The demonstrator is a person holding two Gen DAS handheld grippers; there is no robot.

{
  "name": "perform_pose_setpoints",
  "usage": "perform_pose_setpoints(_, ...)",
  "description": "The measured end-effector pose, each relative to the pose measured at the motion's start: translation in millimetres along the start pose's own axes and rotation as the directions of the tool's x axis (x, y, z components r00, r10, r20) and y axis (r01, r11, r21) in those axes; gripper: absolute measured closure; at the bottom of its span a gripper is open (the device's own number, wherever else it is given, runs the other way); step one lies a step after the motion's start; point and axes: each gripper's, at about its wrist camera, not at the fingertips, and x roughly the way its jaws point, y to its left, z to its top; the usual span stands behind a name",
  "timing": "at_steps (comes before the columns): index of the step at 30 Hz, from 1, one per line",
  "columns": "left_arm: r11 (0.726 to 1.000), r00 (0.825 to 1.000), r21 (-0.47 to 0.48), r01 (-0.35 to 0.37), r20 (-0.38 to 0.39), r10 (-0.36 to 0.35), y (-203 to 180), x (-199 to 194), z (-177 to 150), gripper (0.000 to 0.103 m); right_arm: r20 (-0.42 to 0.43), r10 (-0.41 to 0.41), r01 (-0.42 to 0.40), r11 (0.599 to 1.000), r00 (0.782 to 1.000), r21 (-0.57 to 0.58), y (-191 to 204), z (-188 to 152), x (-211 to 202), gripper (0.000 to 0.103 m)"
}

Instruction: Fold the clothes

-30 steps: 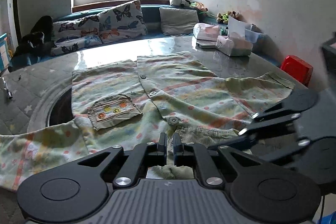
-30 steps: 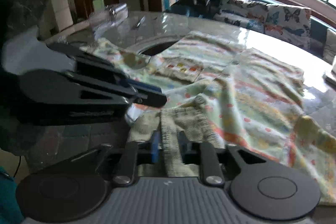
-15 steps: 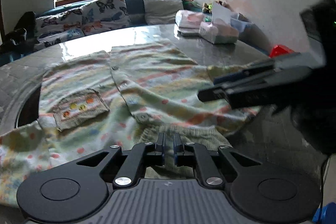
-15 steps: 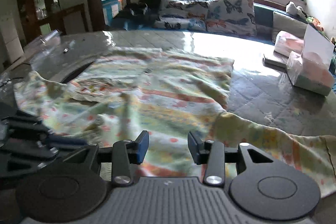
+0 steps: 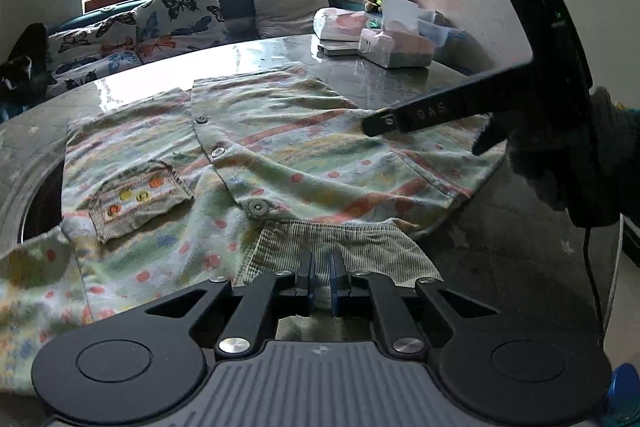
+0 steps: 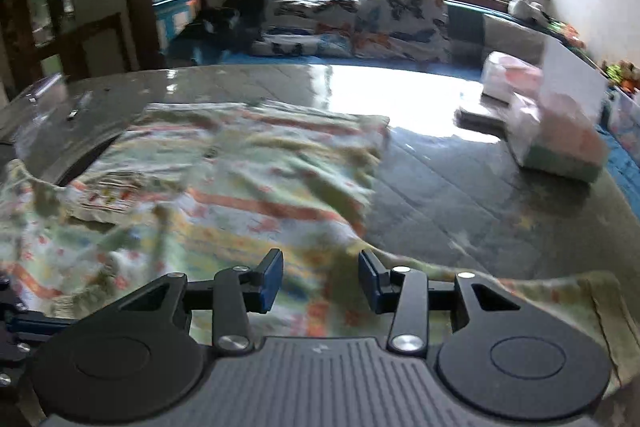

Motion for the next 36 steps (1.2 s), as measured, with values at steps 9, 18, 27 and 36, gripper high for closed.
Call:
perform_pose_setpoints(9,1.000,0.999,-0.008,0.008,0.044,-0.008,-3,22,28,0.094,-0.029,-0.014,0.012,0.998,0.999,-0.062,14,1,17,0.061)
perform_pose_setpoints(18,0.999,0.998,-0.021,0.040,-0.043,-0.041,-2,35,21,0.094,-0.038,-0.021,0.017,0.996,0.999,-0.087,16,3,21,0.061)
perform_pose_setpoints(27,0.997,0.997,-0.044,0.060,-0.046,-0.062,4,35,26,0.094,-0.018,-0.013,0.011,0.997,1.000,-0.071,17,6,15,0.060)
perform_pose_setpoints(36,0.999,0.999,-0.042,0.021,-0.027,-0.022,1,35,24,0.088,-0.031,0.029,-0.032,0.994,0.999,-0.103,30,-9,7,0.060)
